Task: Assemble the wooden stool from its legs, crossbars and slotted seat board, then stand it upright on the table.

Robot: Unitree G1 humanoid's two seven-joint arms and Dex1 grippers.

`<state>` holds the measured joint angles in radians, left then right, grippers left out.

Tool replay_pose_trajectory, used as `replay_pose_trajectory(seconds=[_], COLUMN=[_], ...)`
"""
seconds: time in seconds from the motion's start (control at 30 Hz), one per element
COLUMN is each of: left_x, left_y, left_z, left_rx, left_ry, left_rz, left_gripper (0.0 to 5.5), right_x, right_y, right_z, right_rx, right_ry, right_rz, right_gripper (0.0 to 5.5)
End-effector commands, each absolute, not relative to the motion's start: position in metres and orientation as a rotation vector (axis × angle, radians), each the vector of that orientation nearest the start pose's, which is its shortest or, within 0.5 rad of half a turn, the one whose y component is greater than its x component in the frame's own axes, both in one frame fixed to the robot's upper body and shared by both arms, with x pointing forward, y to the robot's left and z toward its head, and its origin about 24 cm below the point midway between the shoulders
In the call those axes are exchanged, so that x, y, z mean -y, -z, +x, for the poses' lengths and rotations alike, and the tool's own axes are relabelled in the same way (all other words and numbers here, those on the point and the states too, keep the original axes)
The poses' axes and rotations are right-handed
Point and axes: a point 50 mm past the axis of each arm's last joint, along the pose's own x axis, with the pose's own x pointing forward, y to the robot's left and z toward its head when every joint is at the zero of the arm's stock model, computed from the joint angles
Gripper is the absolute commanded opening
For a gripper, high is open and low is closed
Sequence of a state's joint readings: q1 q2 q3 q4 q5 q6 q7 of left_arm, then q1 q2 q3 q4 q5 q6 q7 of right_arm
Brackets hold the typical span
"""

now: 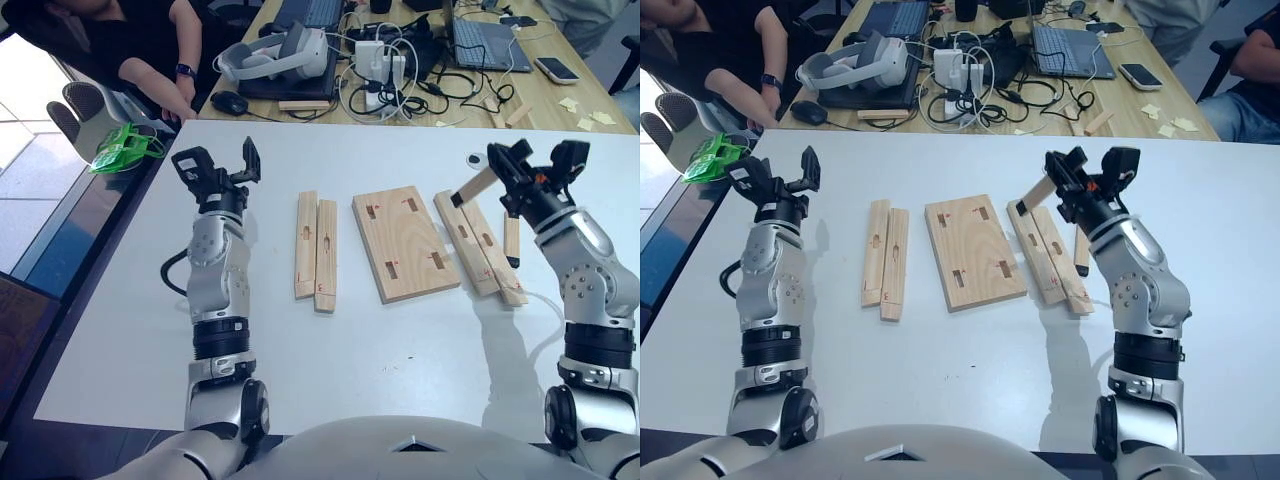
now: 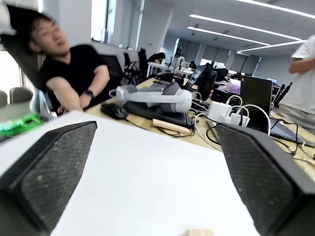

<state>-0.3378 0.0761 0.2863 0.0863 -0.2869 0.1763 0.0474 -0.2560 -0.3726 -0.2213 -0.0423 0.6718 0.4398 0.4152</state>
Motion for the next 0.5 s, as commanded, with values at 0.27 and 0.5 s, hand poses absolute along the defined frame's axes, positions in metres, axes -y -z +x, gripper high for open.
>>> replay_pose_trajectory(seconds=[0.27,0.5], left_x=[-0.209,-0.212], left_y=[-0.080,-0.079], left_z=[0.291,0.287], left_rx=[-0.033,-0.062], left_ry=[-0.208,-0.145], left_rz=[-0.325,-0.246], left_gripper=[4.85,4.85], right_x=[0.240,0.206], right_y=[-0.090,-0.107], right_z=[0.253,0.253], right_rx=[-0.020,0.076], right_ry=[-0.279,-0.324], right_rz=[0.199,-0.056], right_gripper=[0.37,0.37])
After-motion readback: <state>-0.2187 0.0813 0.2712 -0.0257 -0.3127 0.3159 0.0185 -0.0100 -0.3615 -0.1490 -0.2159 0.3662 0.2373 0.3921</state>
